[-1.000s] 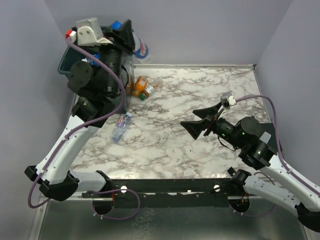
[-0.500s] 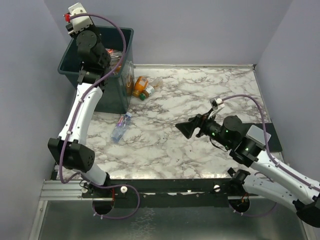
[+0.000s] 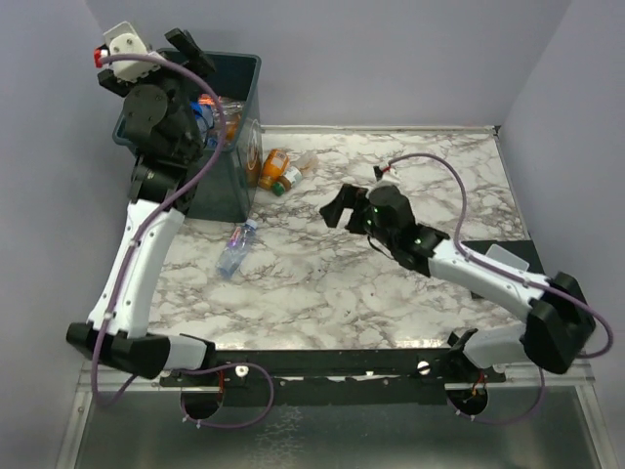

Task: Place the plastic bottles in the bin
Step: Place the plastic bottle in the trash bin, then pick up the plastic bottle at the center of the board.

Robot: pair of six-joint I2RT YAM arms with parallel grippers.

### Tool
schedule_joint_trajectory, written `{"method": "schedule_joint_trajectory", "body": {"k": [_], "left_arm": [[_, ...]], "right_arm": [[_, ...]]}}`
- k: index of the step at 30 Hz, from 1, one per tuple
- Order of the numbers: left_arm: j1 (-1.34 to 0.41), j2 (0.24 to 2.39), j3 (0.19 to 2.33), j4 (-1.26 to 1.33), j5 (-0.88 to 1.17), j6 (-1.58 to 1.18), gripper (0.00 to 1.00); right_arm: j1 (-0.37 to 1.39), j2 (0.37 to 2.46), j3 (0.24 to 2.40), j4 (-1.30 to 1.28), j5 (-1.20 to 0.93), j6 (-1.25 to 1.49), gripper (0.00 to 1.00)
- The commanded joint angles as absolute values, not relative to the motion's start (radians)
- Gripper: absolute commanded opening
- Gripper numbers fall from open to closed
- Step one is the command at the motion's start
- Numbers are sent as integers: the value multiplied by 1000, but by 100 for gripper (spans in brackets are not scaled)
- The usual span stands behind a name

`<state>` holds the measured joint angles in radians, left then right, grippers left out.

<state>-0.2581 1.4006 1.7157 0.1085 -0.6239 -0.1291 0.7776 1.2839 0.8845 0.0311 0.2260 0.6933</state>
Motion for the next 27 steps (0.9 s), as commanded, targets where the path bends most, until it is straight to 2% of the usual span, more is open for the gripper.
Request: {"method": "schedule_joint_trajectory", "body": {"k": [1,7,17,27], "left_arm": [[-351,1258,1600,43,-506,-209,99],[-417,1106,1408,54,-491,-227,99],[-419,992,1237,74,-468,-273,99],[-420,923,1210,89,-481,-290,99]], "right_arm": [[672,1530,1049,60,203,795,100],[532,1906,1399,6,77,852,100],[502,2448,2169,-367,81,883,100],[502,2595,2282,-411,82,1019,100]]}}
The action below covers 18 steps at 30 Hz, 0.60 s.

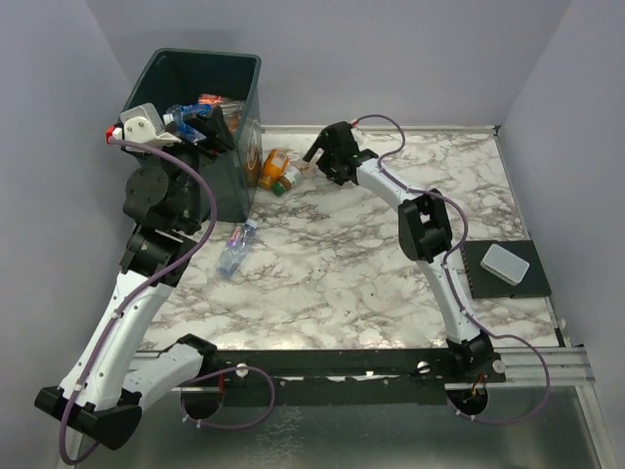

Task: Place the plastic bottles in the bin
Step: Pick up the plastic bottle at the center of the board.

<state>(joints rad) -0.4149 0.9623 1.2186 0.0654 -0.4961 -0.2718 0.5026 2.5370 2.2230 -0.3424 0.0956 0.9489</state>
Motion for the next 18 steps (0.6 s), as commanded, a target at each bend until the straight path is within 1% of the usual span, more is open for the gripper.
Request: {"method": "schedule_joint_trajectory", "body": {"k": [1,6,11,18], "left_arm": [[-420,916,1209,92,-483,-289,99],[-421,883,1194,102,-499,-284,99],[-421,870,1178,108,-509,-275,99],[-422,857,1161,110,-510,-280,99]], "right_arm": [[502,2605,2287,-410,76,1028,100],[502,2660,2321,-402,40,1073,100],[501,2706,2352,-393,13,1114,96],[524,2781,2473,-420,6,1048,94]]}}
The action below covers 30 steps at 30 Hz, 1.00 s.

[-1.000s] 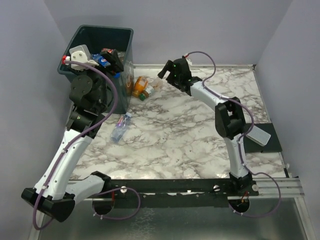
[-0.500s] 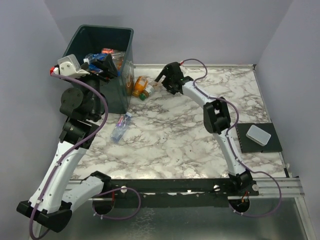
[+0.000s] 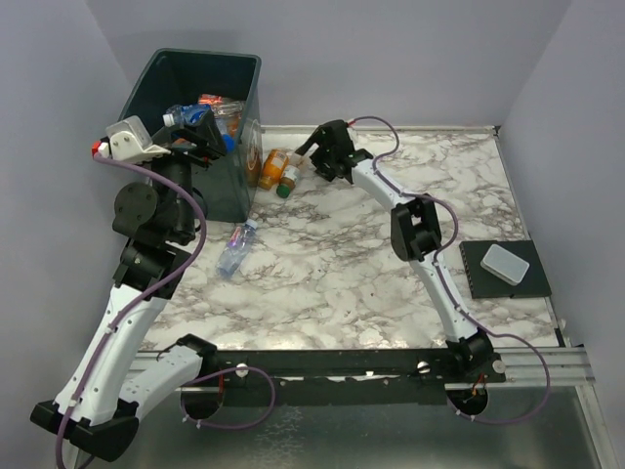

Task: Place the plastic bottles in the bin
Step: Pick up the plastic bottle at the center of the board.

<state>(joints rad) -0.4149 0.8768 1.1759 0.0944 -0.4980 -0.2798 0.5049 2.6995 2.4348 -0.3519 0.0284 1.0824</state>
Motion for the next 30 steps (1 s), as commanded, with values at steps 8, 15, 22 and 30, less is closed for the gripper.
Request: {"method": "schedule_joint_trajectory", "body": {"k": [8,15,22,30], "left_arm": [[-423,845,1136,108,-490,-314,99],[-422,825,1120,97,-487,-324,99],[-422,816,1123,78,-478,-328,99],[-422,872,1157,60,-270,-397,99]], "right_arm": [[560,2763,2386,-402,-53,986,87],[585,2681,2179,-306,-66,1021,70],[580,2518,1937,-141,-53,1053,42],[555,1997,1404,222,52,999,36]]}}
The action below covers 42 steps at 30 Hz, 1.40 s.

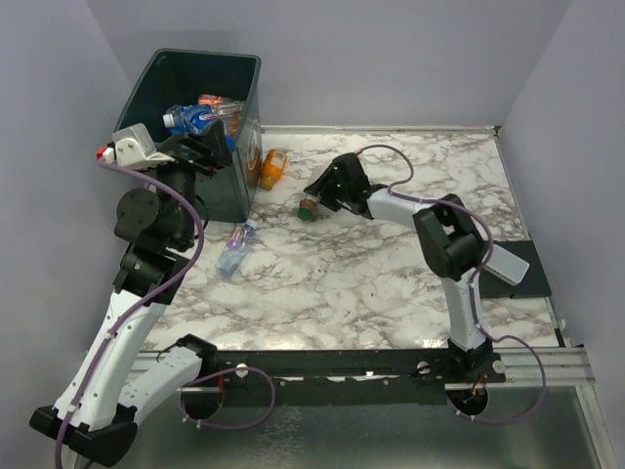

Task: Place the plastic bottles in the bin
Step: Pick up the plastic bottle at the center of the board.

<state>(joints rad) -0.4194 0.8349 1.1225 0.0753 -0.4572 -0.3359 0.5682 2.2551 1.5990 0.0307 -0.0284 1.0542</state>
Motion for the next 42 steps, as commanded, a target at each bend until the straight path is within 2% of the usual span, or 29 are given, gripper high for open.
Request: {"method": "schedule_joint_trajectory", "body": {"k": [1,6,8,15,24,33,36,40,42], "left_arm": [[-422,889,1163,60,-201,-425,99],[-427,1010,1179,89,183,-558,99],[-436,1037,1149,141,271,-596,99],[-579,1119,1093,212,390,-580,99],[-797,1177,1083,290,356,-534,99],[-846,1199,1065,270,248,-513,98],[-847,1203,1076,272,231,-514,83],[-849,1212,1100,274,211,-519,45],[-850,1214,1111,275,206,-520,30]], "right_arm": [[555,1922,1334,267,63,974,36],[554,1531,1085,393,44,834,36],[555,1396,1013,419,9,783,36],[555,1053,870,394,-120,743,35],[555,952,869,363,-178,808,35],[555,948,869,403,-238,868,34],[555,945,873,402,-256,871,34],[555,939,882,390,-285,865,36],[555,933,887,378,-295,862,38]]}}
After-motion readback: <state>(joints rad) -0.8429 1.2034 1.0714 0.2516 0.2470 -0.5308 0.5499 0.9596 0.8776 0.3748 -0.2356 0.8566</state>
